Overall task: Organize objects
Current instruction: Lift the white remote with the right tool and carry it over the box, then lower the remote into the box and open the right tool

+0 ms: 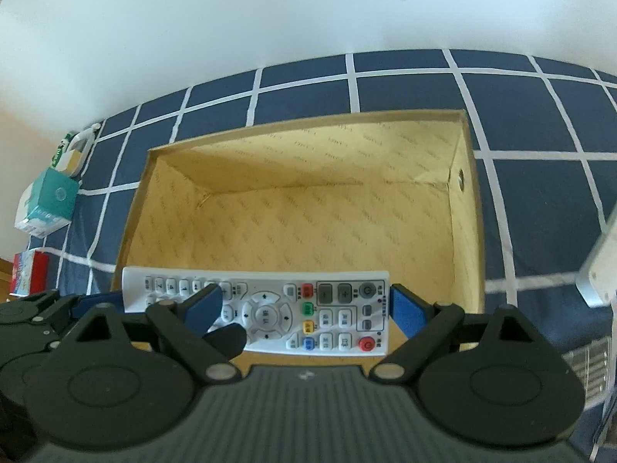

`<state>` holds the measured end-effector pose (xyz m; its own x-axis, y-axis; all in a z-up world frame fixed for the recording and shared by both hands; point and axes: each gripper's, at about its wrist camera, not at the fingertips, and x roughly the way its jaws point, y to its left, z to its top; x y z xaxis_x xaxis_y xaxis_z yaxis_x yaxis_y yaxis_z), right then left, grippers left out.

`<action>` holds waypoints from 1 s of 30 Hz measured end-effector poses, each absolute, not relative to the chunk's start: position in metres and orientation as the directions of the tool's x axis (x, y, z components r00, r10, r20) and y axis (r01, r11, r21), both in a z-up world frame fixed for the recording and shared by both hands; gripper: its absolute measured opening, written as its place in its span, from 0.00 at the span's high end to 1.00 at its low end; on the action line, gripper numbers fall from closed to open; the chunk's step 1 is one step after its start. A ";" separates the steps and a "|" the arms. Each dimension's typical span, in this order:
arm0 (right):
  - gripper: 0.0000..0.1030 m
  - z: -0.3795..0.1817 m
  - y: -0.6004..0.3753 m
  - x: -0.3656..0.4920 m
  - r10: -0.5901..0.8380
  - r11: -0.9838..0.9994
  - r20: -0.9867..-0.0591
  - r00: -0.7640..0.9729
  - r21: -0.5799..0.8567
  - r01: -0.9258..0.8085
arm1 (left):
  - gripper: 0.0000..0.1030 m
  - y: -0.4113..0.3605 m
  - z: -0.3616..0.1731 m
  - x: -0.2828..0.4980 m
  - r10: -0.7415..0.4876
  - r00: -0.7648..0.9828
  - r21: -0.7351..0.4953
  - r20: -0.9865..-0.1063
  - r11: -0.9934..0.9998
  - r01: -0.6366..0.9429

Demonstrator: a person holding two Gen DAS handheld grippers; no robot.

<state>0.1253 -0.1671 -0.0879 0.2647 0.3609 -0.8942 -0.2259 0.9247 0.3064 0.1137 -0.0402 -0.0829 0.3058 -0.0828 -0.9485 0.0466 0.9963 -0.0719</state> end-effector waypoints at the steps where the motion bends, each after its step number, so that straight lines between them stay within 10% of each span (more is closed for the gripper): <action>1: 0.11 -0.092 -0.165 0.131 0.358 0.926 -0.896 0.261 0.304 -0.225 | 0.04 -0.039 -0.087 0.119 -0.085 0.303 -0.074 -0.949 0.996 0.047; 30: 0.11 -0.176 -0.130 0.234 0.317 0.942 -0.925 0.209 0.281 -0.184 | 0.04 -0.023 -0.167 0.218 -0.111 0.238 -0.102 -0.965 0.994 0.048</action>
<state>0.2340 -0.1301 -0.1758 0.2093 0.3167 -0.9252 -0.1844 0.9419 0.2807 0.2177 -0.0232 -0.1668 0.2378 -0.1106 -0.9650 0.0475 0.9936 -0.1021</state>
